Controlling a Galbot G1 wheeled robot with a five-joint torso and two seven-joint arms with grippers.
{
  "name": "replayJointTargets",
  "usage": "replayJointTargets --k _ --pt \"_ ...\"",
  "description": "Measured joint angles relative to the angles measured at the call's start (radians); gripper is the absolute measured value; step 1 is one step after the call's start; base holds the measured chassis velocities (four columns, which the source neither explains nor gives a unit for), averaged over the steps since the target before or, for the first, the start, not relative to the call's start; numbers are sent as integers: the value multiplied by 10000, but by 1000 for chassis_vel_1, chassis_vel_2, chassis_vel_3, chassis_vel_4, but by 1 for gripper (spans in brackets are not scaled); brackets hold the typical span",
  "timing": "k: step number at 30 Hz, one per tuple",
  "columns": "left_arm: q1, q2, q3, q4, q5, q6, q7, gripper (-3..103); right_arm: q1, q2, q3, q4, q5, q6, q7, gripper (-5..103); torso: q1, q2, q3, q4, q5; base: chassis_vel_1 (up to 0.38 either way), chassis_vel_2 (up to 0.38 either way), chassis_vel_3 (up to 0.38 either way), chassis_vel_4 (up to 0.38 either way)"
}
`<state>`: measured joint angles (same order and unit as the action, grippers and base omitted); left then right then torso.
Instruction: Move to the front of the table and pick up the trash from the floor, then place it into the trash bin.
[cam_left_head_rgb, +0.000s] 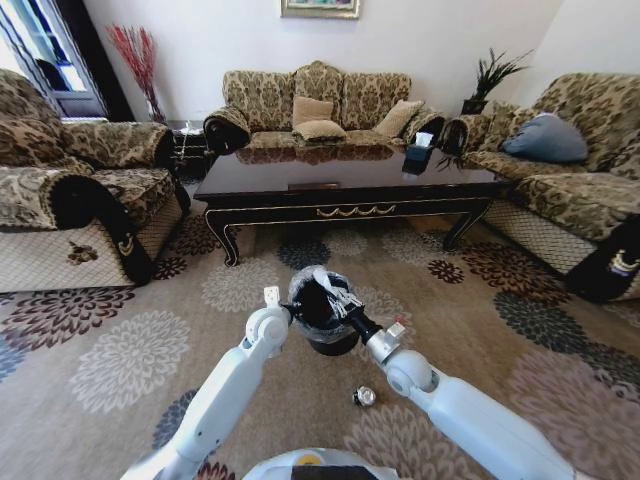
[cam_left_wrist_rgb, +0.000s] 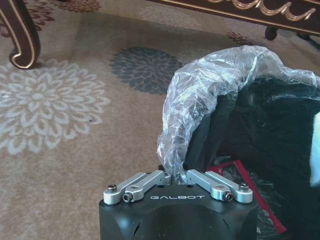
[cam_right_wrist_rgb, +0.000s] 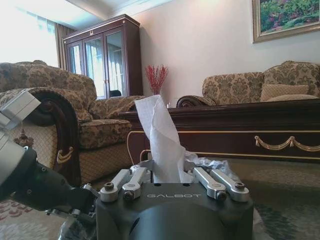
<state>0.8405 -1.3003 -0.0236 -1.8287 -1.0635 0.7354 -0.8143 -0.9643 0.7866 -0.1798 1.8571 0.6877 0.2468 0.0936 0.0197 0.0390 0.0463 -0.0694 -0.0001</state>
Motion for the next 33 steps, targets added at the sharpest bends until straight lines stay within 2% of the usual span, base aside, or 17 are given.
replayJointTargets --k 1,3,5,7,8,9,11,12,15,17,19,27,33 --pt "0 0 0 0 0 0 0 2 0 0 0 0 0 0 0 29 0 0 0 0 0 0 0 0 0" --pt "11 34 -87 0 4 0 25 2 -38 -52 57 66 4 -62 -1 40 0 -1 0 0 0 0 0 0 0" --pt "13 39 -132 0 8 0 48 2 -63 -71 97 93 5 -75 -2 40 0 0 0 0 0 0 0 0 0" --pt "13 82 -334 -26 18 0 104 2 -250 -195 283 226 -3 -96 -17 61 0 0 0 0 0 0 0 0 0" --pt "13 81 -364 -27 18 0 115 2 -286 -223 295 241 -33 -98 -20 67 0 0 0 0 0 0 0 0 0" --pt "13 81 -364 -27 18 0 115 2 -286 -223 295 241 -33 -98 -20 67 0 0 0 0 0 0 0 0 0" --pt "35 44 -426 -27 27 0 127 2 -342 -258 316 254 -77 -101 -22 78 0 -1 0 0 1 0 0 0 0" --pt "35 44 -426 -27 27 0 127 2 -342 -258 316 254 -77 -101 -22 78 0 -1 0 0 1 0 0 0 0" --pt "90 -5 -460 -72 44 0 147 2 -359 -296 416 294 -43 -102 -2 94 0 -1 0 -1 0 0 0 0 0" --pt "113 -6 -473 -87 55 1 151 2 -358 -302 482 309 -12 -101 8 94 0 -1 0 -1 0 0 0 0 0" --pt "179 -5 -524 -111 81 1 164 2 -336 -303 657 343 140 -65 17 99 0 0 0 -1 1 0 0 0 0" --pt "453 98 -798 -292 136 0 210 2 -531 -369 1201 358 350 3 28 100 -1 -1 0 0 0 0 0 0 0" --pt "597 181 -1011 -475 116 1 223 2 -796 -464 1197 148 -431 20 -6 100 0 -1 0 -1 0 0 0 0 0"
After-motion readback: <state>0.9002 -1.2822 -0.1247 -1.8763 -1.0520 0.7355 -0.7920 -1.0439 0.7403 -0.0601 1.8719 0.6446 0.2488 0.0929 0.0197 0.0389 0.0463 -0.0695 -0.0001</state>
